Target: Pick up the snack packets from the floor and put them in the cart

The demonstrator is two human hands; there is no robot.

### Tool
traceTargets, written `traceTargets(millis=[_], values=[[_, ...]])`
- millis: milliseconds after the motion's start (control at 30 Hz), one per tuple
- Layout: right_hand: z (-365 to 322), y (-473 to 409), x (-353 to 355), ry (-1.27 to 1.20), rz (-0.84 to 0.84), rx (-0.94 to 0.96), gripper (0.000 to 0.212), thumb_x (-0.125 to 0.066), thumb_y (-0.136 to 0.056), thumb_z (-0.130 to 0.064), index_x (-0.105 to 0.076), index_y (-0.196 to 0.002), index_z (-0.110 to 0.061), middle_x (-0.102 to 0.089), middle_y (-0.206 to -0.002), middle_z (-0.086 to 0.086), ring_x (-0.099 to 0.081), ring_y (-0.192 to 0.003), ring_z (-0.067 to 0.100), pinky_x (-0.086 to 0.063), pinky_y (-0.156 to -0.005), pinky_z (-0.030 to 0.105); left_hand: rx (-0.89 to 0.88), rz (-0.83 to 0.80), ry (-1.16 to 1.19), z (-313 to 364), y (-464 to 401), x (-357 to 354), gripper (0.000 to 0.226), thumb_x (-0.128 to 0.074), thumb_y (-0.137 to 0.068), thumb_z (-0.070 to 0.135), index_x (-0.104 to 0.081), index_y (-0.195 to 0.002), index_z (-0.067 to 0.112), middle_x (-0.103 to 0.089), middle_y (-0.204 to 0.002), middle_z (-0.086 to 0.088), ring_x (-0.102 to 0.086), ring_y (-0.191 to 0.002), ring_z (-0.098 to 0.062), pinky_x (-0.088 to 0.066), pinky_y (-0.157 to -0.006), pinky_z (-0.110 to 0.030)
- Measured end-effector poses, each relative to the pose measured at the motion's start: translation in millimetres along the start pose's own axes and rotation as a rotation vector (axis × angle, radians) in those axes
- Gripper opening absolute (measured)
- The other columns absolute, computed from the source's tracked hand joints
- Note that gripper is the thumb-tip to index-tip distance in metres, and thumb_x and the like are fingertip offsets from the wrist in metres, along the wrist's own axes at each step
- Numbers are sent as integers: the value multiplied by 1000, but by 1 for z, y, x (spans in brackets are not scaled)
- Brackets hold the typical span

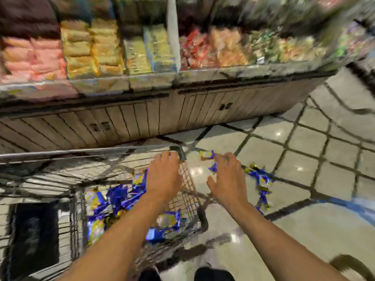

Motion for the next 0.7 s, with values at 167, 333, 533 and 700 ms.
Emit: traceTargets(millis=[167, 333, 533, 700], values=[[155, 15, 35, 91, 5, -150, 63, -73, -69, -30, -49, -126, -21, -46, -126, 9, -48, -111, 31, -45, -85, 42, -266, -30, -139, 143, -36, -20, 54, -75, -62, 19, -57, -113, 17, -56, -111, -8, -54, -100, -30, -46, -76, -41], [306, 29, 28, 94, -33, -268, 65, -73, -71, -35, -49, -130, -19, -48, -129, 11, -49, -110, 31, -44, -88, 42, -319, -112, -218, 275, -47, -72, 66, -60, -79, 13, -35, -140, 18, -41, -139, -7, -39, -124, -28, -39, -95, -36], [423, 41, 7, -47, -112, -401, 68, -67, -77, -35, -39, -138, -21, -39, -141, 13, -39, -125, 33, -42, -95, 44, -350, -235, -302, 378, -51, -123, 69, -61, -82, 23, -29, -143, 17, -40, -141, -9, -36, -130, -29, -37, -104, -38], [476, 26, -9, -145, -156, -490, 67, -72, -69, -30, -49, -130, -17, -47, -131, 14, -47, -114, 34, -46, -85, 43, -356, -255, -303, 431, -88, -151, 71, -61, -86, 34, -29, -146, 18, -38, -146, -9, -37, -133, -30, -38, -107, -39]])
Point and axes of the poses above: each hand's wrist, its own y-axis away from the middle knuckle, its own x-axis out of the back of the hand, z = x × y, the point moved 1 cm from there along -y, towards the middle knuckle
